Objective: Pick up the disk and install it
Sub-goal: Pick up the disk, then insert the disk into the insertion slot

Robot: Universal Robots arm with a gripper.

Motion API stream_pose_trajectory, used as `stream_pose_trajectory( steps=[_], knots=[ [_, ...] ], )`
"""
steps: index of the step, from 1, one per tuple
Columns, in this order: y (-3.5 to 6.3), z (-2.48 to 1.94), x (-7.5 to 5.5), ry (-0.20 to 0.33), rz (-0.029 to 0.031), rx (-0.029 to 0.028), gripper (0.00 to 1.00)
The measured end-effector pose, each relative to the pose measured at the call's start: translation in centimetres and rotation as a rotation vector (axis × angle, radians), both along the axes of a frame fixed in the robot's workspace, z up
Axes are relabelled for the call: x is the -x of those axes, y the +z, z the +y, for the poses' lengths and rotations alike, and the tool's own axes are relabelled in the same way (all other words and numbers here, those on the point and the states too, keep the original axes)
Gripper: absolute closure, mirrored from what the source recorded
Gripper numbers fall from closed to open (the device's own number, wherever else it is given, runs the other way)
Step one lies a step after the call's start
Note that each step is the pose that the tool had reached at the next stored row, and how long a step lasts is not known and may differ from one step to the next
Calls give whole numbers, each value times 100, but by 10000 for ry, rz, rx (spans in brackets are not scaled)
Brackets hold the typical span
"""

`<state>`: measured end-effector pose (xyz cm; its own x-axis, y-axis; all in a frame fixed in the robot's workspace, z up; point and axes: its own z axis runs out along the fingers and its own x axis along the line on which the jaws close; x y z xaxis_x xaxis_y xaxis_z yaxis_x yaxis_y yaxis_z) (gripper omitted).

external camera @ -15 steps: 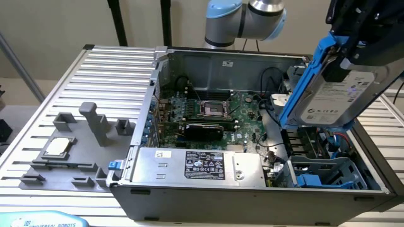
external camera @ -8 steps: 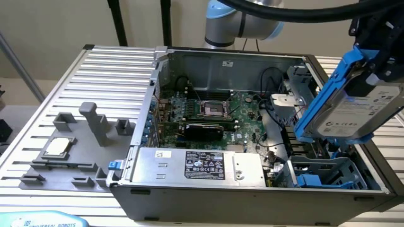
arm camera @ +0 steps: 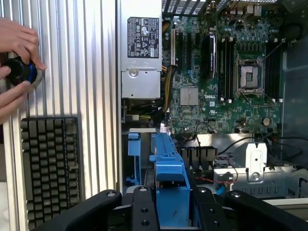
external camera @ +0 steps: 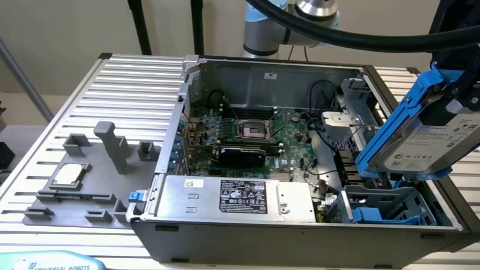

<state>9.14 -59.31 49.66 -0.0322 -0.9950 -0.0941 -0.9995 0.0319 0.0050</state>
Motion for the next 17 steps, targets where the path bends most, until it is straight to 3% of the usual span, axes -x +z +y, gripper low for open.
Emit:
stream_pose_trajectory(
  steps=[17],
  knots=[
    [-10,0,-1,1,0,-3,67]
  ],
)
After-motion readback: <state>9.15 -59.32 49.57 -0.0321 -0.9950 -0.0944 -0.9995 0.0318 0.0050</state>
